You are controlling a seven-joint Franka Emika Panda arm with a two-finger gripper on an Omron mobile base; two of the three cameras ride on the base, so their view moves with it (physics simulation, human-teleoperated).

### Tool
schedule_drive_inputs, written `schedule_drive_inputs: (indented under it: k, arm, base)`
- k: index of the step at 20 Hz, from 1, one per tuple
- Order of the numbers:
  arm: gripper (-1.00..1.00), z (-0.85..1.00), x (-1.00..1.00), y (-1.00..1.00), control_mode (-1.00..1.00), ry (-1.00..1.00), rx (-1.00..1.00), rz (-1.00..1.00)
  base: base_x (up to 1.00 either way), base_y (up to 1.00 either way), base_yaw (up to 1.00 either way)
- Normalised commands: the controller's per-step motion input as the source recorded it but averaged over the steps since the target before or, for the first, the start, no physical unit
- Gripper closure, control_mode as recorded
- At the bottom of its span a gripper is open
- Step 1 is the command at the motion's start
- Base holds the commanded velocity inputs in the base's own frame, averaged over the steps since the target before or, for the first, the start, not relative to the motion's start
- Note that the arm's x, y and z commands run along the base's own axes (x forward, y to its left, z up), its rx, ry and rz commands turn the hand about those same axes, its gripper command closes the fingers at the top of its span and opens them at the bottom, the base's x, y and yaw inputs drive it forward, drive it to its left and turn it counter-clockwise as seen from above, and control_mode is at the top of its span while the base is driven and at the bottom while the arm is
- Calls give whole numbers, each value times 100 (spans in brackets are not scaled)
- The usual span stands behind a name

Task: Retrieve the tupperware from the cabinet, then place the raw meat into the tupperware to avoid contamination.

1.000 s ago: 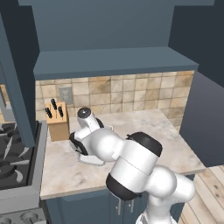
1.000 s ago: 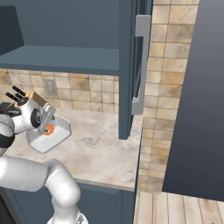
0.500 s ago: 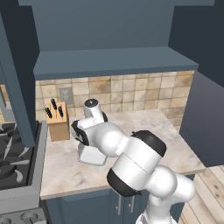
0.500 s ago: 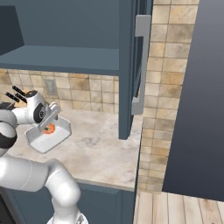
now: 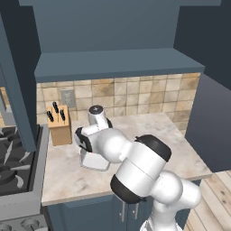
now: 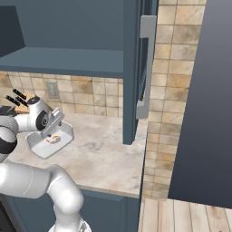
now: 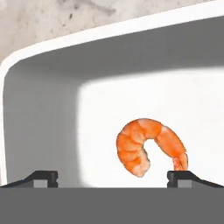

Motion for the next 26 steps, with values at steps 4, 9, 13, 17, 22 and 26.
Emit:
schedule_drive_inputs:
  k: [4,9,13,17,22,26]
  arm:
    - [-100,29,-3,27,-100,0,-1,-6]
    - [-100,49,-19,17,-100,1,1,-5]
    - [-100,56,-37,2,-100,0,1,-2]
    - [-100,42,-65,-8,-100,-5,5,-4]
    - [-100,39,-63,-19,-100,-3,3,-4]
    - [-100,35,-74,-35,-100,-3,8,-3]
  base:
    - [0,0,0]
    - [0,0,0]
    - [0,0,0]
    - [0,0,0]
    - [0,0,0]
    - [0,0,0]
